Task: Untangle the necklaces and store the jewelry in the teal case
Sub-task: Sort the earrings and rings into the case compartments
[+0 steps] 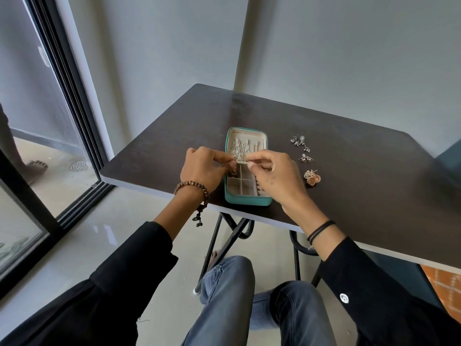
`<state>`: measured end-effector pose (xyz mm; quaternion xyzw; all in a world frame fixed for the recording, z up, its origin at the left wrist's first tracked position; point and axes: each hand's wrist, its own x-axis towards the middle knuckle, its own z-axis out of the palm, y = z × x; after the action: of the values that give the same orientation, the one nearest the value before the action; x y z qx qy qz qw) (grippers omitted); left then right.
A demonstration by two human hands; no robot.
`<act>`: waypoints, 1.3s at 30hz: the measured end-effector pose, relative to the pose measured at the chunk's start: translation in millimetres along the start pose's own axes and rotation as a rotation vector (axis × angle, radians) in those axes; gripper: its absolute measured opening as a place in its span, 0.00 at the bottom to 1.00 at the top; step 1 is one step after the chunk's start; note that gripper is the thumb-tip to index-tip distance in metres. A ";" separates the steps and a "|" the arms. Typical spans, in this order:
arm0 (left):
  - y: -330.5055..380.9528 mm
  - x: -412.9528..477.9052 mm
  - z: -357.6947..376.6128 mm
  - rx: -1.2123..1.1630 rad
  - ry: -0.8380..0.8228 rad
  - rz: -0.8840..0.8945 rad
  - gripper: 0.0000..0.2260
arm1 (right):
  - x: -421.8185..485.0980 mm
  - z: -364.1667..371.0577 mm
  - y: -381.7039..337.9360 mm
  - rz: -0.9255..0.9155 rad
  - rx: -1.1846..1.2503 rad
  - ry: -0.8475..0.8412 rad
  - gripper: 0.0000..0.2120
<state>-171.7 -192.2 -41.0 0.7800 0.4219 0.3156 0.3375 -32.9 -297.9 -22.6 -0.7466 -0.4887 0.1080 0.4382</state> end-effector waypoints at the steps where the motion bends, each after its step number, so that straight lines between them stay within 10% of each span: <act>1: 0.2 0.7 0.2 0.025 0.006 0.012 0.07 | -0.4 -1.5 0.9 -0.006 0.008 0.007 0.09; 39: 120.6 15.9 149.4 0.197 -0.262 0.116 0.11 | -6.8 -90.4 118.3 0.022 -0.189 0.243 0.08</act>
<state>5.2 -267.4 -27.7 0.8669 0.3572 0.1873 0.2928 92.2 -369.5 -60.8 -0.7974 -0.4320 -0.0247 0.4206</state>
